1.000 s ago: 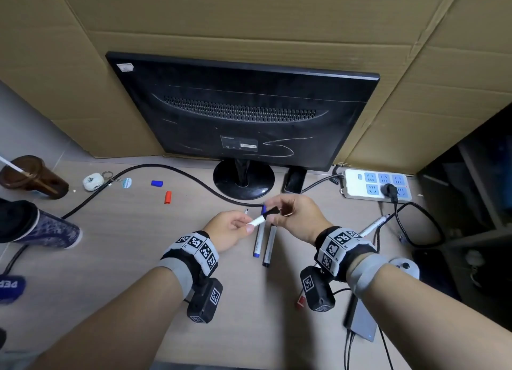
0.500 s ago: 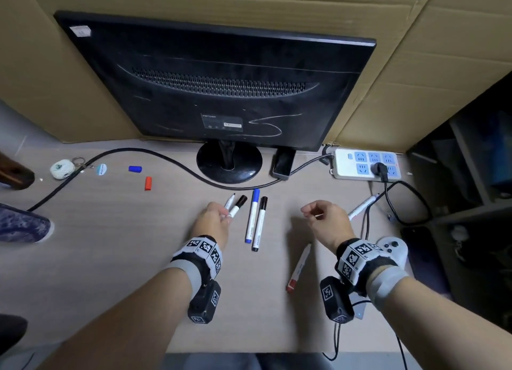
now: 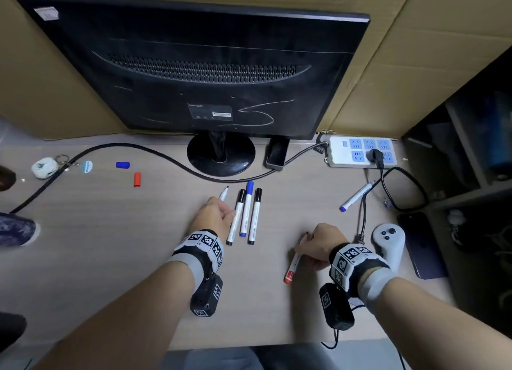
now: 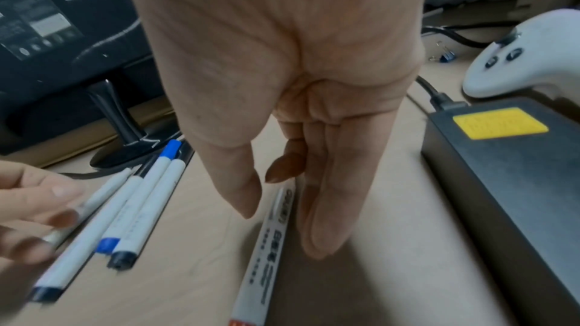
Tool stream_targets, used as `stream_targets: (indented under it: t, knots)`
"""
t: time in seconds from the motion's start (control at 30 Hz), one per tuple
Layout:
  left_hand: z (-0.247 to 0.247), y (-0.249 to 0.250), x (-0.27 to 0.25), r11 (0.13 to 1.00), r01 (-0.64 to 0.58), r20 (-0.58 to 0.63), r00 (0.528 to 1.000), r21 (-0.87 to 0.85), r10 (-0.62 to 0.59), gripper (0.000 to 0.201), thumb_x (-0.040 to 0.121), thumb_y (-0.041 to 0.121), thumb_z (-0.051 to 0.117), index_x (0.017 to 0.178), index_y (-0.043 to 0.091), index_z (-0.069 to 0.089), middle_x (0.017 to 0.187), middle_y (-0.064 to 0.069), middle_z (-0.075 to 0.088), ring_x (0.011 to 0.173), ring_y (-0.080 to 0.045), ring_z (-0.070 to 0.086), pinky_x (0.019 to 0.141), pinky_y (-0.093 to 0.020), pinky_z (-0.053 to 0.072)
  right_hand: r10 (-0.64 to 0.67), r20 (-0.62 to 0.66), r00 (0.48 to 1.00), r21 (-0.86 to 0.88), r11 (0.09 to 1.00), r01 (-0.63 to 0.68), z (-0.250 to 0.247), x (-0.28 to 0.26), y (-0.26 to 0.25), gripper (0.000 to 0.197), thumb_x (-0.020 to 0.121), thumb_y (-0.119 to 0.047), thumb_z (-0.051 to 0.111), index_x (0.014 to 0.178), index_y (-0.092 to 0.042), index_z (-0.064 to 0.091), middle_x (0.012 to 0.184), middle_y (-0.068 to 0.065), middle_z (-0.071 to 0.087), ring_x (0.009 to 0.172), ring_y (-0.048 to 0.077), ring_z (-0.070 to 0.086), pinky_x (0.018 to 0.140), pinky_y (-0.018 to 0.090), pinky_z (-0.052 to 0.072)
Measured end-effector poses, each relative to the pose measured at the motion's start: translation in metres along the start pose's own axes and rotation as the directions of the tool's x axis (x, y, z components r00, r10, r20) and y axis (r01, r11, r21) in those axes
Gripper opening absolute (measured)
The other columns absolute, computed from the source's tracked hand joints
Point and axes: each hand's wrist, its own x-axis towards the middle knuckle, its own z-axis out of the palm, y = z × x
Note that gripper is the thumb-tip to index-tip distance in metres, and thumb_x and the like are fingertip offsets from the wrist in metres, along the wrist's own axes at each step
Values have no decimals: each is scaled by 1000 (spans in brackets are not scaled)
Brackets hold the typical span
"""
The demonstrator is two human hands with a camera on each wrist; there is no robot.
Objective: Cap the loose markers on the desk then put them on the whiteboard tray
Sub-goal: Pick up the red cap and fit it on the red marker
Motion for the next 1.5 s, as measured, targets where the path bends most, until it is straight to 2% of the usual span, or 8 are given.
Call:
stream_targets:
  t: [0.4, 0.57, 0.7, 0.8, 0.93, 1.1, 1.23, 1.5]
  knots:
    - [-69, -19, 7, 998, 64, -93, 994, 21, -62, 21, 101, 43, 50, 103, 24, 59, 85, 3, 70, 74, -22, 67, 66, -30, 53, -121, -34, 992, 0, 993, 121, 5, 1, -47, 41, 56, -48, 73, 76, -11, 72, 75, 6, 77, 75, 27, 77, 74, 43, 66]
    - [-108, -38, 16, 996, 89, -149, 985, -7, -89, 19, 101, 40, 51, 101, 24, 60, 83, 1, 71, 76, -25, 69, 68, -34, 55, -349, -50, 936, 93, 931, 352, 14, -9, -116, 10, 74, -21, 74, 77, -20, 64, 80, 0, 73, 74, 24, 74, 70, 38, 65]
    - [-133, -64, 28, 993, 113, -184, 976, -44, -120, 15, 99, 36, 54, 99, 23, 62, 84, -2, 71, 78, -27, 69, 70, -36, 58, -481, -40, 876, 123, 867, 482, 32, -12, -164, 13, 75, -10, 71, 81, -20, 64, 78, -7, 67, 68, 9, 65, 61, 11, 48]
    - [-146, -87, 45, 989, 117, -229, 964, -93, -135, 8, 95, 26, 57, 98, 22, 64, 98, -3, 70, 86, -27, 69, 72, -34, 56, -524, -27, 851, 187, 834, 519, 46, -12, -191, 17, 77, -3, 71, 91, -11, 65, 78, -6, 67, 57, -2, 61, 59, 10, 48]
    - [-152, -105, 74, 992, 99, -255, 960, -72, -115, 26, 96, 20, 56, 121, 18, 63, 127, -5, 57, 109, -23, 59, 81, -25, 40, -529, 36, 848, 286, 818, 499, 58, -10, -215, 23, 80, 8, 63, 92, -11, 58, 69, 2, 63, 45, 21, 60, 52, 29, 52]
    - [-151, -107, 107, 991, 111, -252, 959, -78, -127, 36, 99, 24, 58, 133, 12, 59, 136, -14, 51, 125, -29, 52, 100, -34, 41, -518, 29, 855, 291, 823, 489, 64, 3, -230, 22, 79, 7, 66, 87, -13, 60, 80, 11, 61, 52, 29, 59, 41, 31, 54]
    - [-148, -114, 126, 989, 112, -227, 965, -94, -131, 35, 100, 25, 55, 135, 24, 60, 135, -11, 53, 117, -29, 59, 98, -34, 46, -510, 26, 860, 225, 841, 492, 64, 11, -235, 22, 76, 2, 67, 85, -18, 62, 77, 9, 66, 55, 22, 60, 43, 29, 53]
    - [-140, -127, 125, 979, 200, -129, 970, -46, -204, 9, 91, 18, 63, 100, 22, 62, 94, -2, 70, 77, -24, 60, 67, -25, 41, -512, 20, 859, 201, 843, 498, 62, 11, -232, 16, 85, -1, 69, 87, -15, 62, 73, 7, 68, 61, 26, 67, 56, 33, 58]
